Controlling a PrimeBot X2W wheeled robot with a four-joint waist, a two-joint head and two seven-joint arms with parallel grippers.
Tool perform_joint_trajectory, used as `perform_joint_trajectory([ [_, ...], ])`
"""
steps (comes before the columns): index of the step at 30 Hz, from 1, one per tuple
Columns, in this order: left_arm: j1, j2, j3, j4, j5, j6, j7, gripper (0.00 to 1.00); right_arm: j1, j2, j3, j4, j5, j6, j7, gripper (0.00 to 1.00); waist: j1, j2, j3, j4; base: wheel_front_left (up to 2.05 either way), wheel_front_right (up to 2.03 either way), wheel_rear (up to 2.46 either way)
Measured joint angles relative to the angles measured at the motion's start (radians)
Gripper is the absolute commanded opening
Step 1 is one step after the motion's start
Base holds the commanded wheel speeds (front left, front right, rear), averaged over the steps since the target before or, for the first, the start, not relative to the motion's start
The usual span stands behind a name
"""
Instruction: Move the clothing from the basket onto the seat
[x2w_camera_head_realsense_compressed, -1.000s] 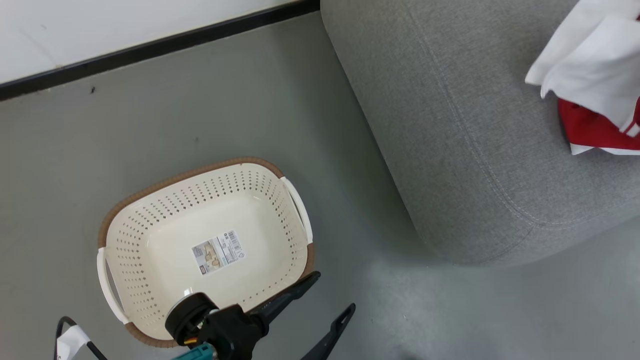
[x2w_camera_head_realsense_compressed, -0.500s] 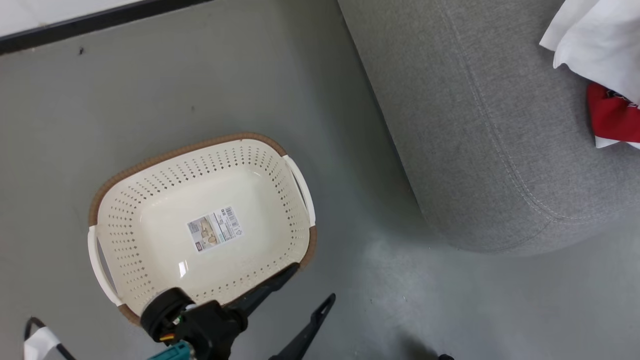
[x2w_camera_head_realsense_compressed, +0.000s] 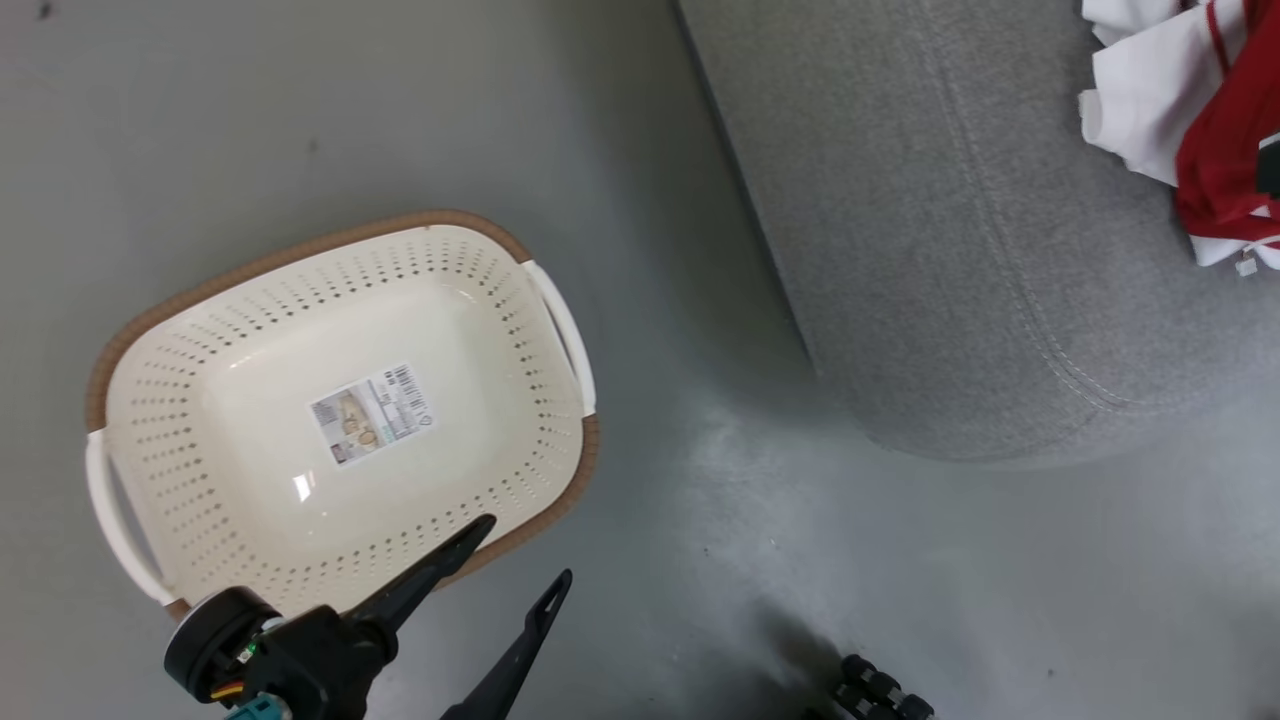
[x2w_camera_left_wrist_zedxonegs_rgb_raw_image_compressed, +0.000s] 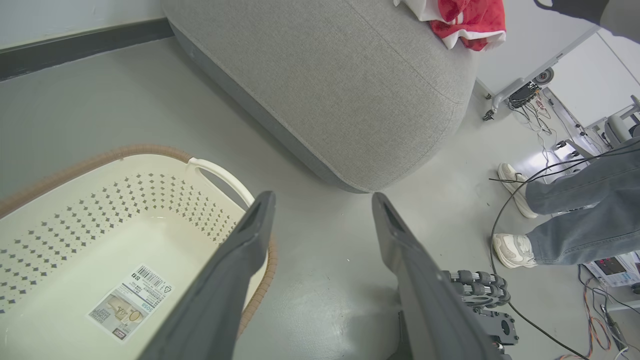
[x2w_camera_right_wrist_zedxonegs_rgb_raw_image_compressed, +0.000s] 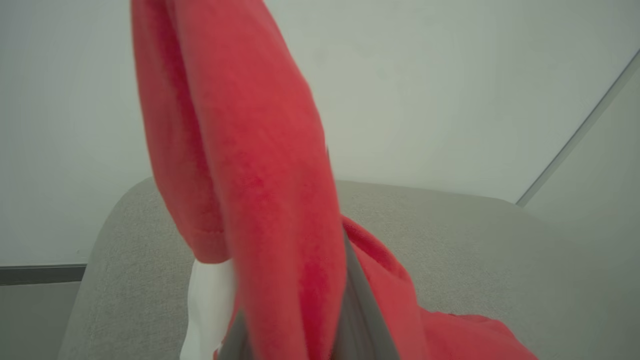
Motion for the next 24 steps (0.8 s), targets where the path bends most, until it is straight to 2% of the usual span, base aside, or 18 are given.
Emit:
perform_joint_trajectory([
  [12, 0.036, 0.021, 0.018, -0.022, 0.0, 0.021, 0.005, 1.0, 0.044, 0.006, -0.054, 0.122, 0.021, 0.01, 0.0, 0.0, -0.0002, 0.0, 0.033, -0.1, 0.0, 0.0, 0.0],
  [13, 0.036, 0.021, 0.016, -0.023, 0.0, 0.021, 0.011, 1.0, 0.044, 0.003, -0.063, 0.136, 0.023, 0.012, 0.0, 0.07, -0.0001, 0.0, 0.034, -0.105, 0.0, 0.0, 0.0],
  [14, 0.036, 0.021, 0.015, -0.024, 0.0, 0.021, 0.014, 1.0, 0.044, -0.003, -0.07, 0.148, 0.027, 0.018, 0.0, 0.07, -0.0001, 0.0, 0.035, -0.109, 0.0, 0.0, 0.0],
  [16, 0.037, 0.023, 0.016, -0.037, 0.0, 0.026, 0.018, 1.0, 0.044, -0.007, -0.082, 0.155, 0.028, 0.019, 0.0, 0.21, -0.0002, -0.0003, 0.041, -0.116, 0.0, 0.0, 0.0],
  [17, 0.037, 0.023, 0.016, -0.037, 0.0, 0.026, 0.02, 1.0, 0.044, -0.005, -0.081, 0.156, 0.028, 0.019, 0.0, 0.36, -0.0002, -0.0002, 0.042, -0.118, 0.0, 0.0, 0.0],
  [19, 0.037, 0.024, 0.016, -0.038, 0.0, 0.026, 0.026, 1.0, 0.044, -0.002, -0.082, 0.161, 0.028, 0.026, 0.0, 0.49, -0.0001, -0.0001, 0.044, -0.12, 0.0, 0.0, 0.0],
  [20, 0.038, 0.025, 0.016, -0.039, 0.0, 0.026, 0.026, 1.0, 0.043, 0.001, -0.082, 0.161, 0.028, 0.026, 0.0, 0.71, -0.0001, -0.0002, 0.044, -0.121, 0.0, 0.0, 0.0],
  [21, 0.038, 0.025, 0.016, -0.04, 0.0, 0.026, 0.026, 1.0, 0.042, 0.006, -0.081, 0.161, 0.028, 0.026, 0.0, 0.8, -0.0002, -0.0002, 0.044, -0.121, 0.0, 0.0, 0.0],
  [22, 0.038, 0.024, 0.016, -0.042, 0.0, 0.026, 0.027, 1.0, 0.04, 0.007, -0.081, 0.163, 0.028, 0.027, 0.0, 0.95, -0.0002, -0.0002, 0.044, -0.121, 0.0, 0.0, 0.0],
  [23, 0.038, 0.024, 0.016, -0.045, 0.0, 0.026, 0.027, 1.0, 0.039, 0.007, -0.082, 0.165, 0.028, 0.028, 0.0, 1.0, -0.0002, -0.0003, 0.044, -0.121, 0.0, 0.0, 0.0],
  [24, 0.038, 0.023, 0.016, -0.046, 0.0, 0.026, 0.028, 1.0, 0.038, 0.007, -0.082, 0.166, 0.027, 0.028, 0.0, 1.0, -0.0002, -0.0002, 0.045, -0.121, 0.0, 0.0, 0.0],
])
